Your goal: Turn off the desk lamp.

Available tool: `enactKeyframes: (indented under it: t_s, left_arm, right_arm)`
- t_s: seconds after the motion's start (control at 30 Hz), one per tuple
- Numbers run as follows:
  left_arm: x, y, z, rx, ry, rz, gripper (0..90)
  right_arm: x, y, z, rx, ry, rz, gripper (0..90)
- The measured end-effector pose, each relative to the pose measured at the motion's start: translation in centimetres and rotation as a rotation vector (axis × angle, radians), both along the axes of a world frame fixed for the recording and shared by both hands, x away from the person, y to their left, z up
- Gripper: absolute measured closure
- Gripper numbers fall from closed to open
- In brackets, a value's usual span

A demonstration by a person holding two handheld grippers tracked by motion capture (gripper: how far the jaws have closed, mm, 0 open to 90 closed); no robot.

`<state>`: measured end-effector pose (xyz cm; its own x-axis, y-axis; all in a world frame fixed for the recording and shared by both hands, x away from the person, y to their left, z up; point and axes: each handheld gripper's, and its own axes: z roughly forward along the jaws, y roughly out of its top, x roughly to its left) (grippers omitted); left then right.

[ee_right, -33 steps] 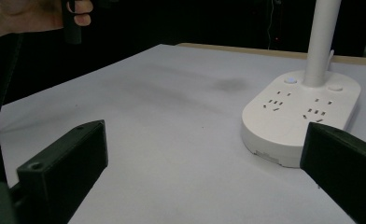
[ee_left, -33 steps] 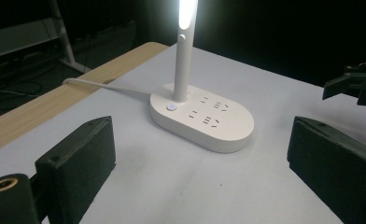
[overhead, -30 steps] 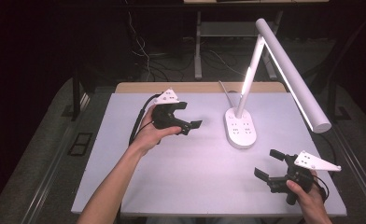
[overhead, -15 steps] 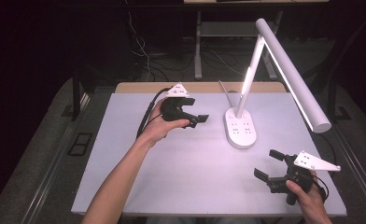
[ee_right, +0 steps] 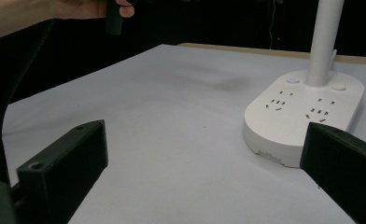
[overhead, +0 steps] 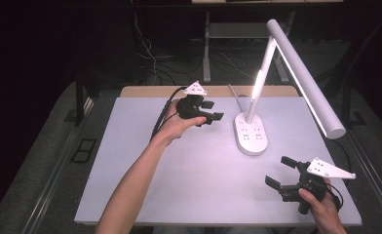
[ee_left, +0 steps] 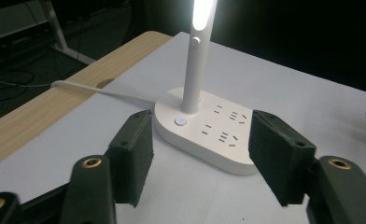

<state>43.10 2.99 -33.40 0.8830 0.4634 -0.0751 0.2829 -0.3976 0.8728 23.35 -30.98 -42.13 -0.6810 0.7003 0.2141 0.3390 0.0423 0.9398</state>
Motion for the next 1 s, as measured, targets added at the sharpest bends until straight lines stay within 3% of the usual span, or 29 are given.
enactKeyframes:
  t_s: [0.2, 0.47, 0.6, 1.0]
  left_arm:
    - [1.2, -0.7, -0.1, -0.012, 0.029, 0.002, 50.0]
    - [2.7, -1.9, -0.2, 0.0, 0.027, -0.004, 60.5]
    - [3.1, -2.8, -0.2, -0.014, 0.03, -0.005, 66.8]
    - [4.0, -5.5, -1.5, 0.008, 0.045, -0.016, 85.9]
  right_arm:
    - [0.0, 0.0, 0.0, 0.0, 0.0, 0.002, 0.7]
    - [0.0, -0.1, 0.0, 0.006, 0.003, -0.004, 0.7]
    - [0.0, -0.1, 0.0, 0.005, 0.003, -0.006, 0.7]
    - [0.0, -0.1, 0.0, 0.003, 0.003, -0.004, 0.6]
